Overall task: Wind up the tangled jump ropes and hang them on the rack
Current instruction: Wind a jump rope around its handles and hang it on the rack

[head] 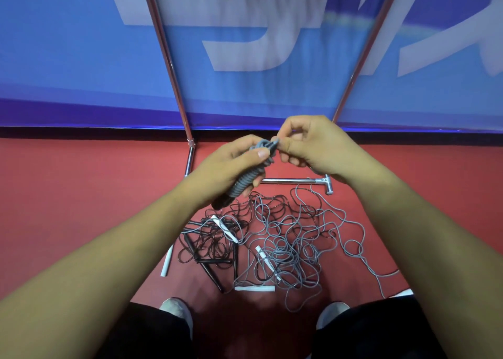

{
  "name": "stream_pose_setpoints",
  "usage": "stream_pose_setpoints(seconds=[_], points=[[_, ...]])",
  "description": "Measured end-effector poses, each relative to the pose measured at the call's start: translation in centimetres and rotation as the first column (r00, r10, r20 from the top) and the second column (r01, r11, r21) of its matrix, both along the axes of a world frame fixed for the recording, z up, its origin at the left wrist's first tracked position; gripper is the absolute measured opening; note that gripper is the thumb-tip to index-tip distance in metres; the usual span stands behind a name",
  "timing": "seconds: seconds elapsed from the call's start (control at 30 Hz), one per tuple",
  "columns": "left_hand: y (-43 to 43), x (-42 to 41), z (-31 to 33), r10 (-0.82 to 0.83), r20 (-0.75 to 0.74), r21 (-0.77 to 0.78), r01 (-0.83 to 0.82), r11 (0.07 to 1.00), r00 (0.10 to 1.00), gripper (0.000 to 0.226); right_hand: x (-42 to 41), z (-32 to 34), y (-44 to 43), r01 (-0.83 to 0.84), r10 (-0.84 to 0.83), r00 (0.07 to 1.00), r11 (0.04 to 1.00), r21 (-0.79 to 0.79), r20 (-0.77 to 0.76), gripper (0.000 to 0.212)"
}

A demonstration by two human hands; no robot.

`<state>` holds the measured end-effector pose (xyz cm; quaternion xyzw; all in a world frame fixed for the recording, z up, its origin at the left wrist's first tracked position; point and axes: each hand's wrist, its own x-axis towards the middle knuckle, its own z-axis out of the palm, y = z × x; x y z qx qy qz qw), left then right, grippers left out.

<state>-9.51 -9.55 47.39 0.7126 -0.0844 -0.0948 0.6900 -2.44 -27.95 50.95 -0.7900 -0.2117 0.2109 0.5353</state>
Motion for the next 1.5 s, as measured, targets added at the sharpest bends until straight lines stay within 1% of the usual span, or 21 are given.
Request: stream_pose_setpoints(seconds=[0.07, 0.13, 0.27, 0.37, 0.47, 0.53, 0.6, 0.7, 0.77, 0.83, 0.9, 0.97, 1.07, 1.13, 1.2, 1.23, 1.27, 1.37, 1.43, 1.5], points=[[-0.4, 0.2, -0.2, 0.056, -0.021, -0.067, -0.058, 0.996, 0.998, 0.027, 0.0, -0.1, 0.0, 0.004, -0.004, 1.000, 1.000, 0.022, -0.011, 0.016], [-0.6, 0.4, -0.3, 0.107, -0.061, -0.142, -0.114, 0.983, 0.992, 0.027, 0.0, -0.3, -0.1, -0.011, 0.011, 1.000, 1.000, 0.008, -0.022, 0.015], [-0.5, 0.5, -0.3, 0.070, -0.096, -0.272, -0.093, 0.958, 0.993, 0.034, 0.1, -0.7, -0.2, -0.037, 0.037, 0.997, 0.999, 0.001, -0.075, 0.016], [-0.5, 0.4, -0.2, 0.056, -0.134, -0.325, -0.098, 0.941, 0.989, 0.036, 0.1, -0.5, -0.3, -0.032, 0.033, 0.997, 0.999, 0.012, -0.073, 0.015], [-0.3, 0.3, 0.0, 0.076, -0.175, -0.316, -0.129, 0.940, 0.982, 0.037, 0.0, -0.4, -0.4, -0.029, 0.030, 0.998, 0.999, 0.020, -0.056, 0.011], [-0.1, 0.4, 0.0, 0.074, -0.191, -0.316, -0.133, 0.939, 0.979, 0.036, 0.0, -0.3, -0.5, 0.001, 0.004, 0.997, 0.998, 0.063, -0.080, 0.006], [0.3, 0.7, 0.0, 0.080, -0.210, -0.356, -0.152, 0.922, 0.974, 0.036, 0.0, -0.1, -0.6, 0.053, -0.037, 0.991, 0.990, 0.129, -0.127, 0.002], [1.2, 1.0, 0.2, 0.098, -0.258, -0.402, -0.199, 0.894, 0.961, 0.032, 0.0, 0.5, -0.8, 0.117, -0.054, 0.973, 0.953, 0.279, -0.224, 0.004], [1.4, 1.0, 0.3, 0.110, -0.285, -0.423, -0.228, 0.877, 0.952, 0.032, -0.1, 0.8, -1.1, 0.105, -0.001, 0.966, 0.918, 0.384, -0.260, 0.012], [1.4, 1.0, 0.4, 0.121, -0.304, -0.435, -0.251, 0.865, 0.945, 0.034, -0.1, 0.8, -1.1, 0.054, 0.047, 0.975, 0.900, 0.433, -0.219, 0.013], [1.2, 1.0, 0.4, 0.123, -0.315, -0.451, -0.262, 0.853, 0.941, 0.035, 0.0, 0.6, -1.0, 0.009, 0.077, 0.982, 0.891, 0.453, -0.170, 0.011], [1.1, 1.0, 0.4, 0.115, -0.334, -0.462, -0.269, 0.845, 0.935, 0.037, 0.0, 0.4, -0.9, -0.018, 0.105, 0.982, 0.877, 0.480, -0.156, 0.015], [1.0, 1.0, 0.3, 0.096, -0.368, -0.449, -0.267, 0.852, 0.925, 0.040, 0.1, 0.4, -0.8, -0.035, 0.124, 0.982, 0.862, 0.506, -0.143, 0.015], [0.9, 1.0, 0.2, 0.092, -0.384, -0.432, -0.267, 0.862, 0.919, 0.037, 0.2, 0.1, -0.7, -0.022, 0.076, 0.993, 0.877, 0.479, -0.094, 0.018], [0.8, 1.0, 0.0, 0.081, -0.399, -0.421, -0.261, 0.869, 0.913, 0.036, 0.4, -0.1, -0.6, 0.014, -0.020, 1.000, 0.905, 0.426, 0.010, 0.020], [0.6, 1.0, 0.0, 0.077, -0.403, -0.415, -0.257, 0.873, 0.912, 0.036, 0.5, -0.1, -0.6, 0.033, -0.055, 0.998, 0.905, 0.423, 0.041, 0.020], [0.5, 1.0, -0.1, 0.075, -0.406, -0.409, -0.254, 0.877, 0.911, 0.036, 0.6, -0.1, -0.5, 0.046, -0.070, 0.997, 0.896, 0.441, 0.038, 0.020], [0.3, 1.0, -0.2, 0.089, -0.402, -0.409, -0.266, 0.873, 0.912, 0.040, 0.3, 0.1, -0.3, 0.048, -0.014, 0.998, 0.845, 0.532, -0.068, 0.023], [0.3, 1.0, -0.3, 0.111, -0.395, -0.405, -0.281, 0.870, 0.912, 0.044, 0.2, 0.0, 0.0, 0.043, 0.018, 0.994, 0.831, 0.555, -0.104, 0.024], [0.3, 0.9, -0.2, 0.126, -0.387, -0.402, -0.290, 0.869, 0.913, 0.041, 0.2, -0.2, 0.1, 0.052, 0.030, 0.990, 0.823, 0.566, -0.134, 0.021]])
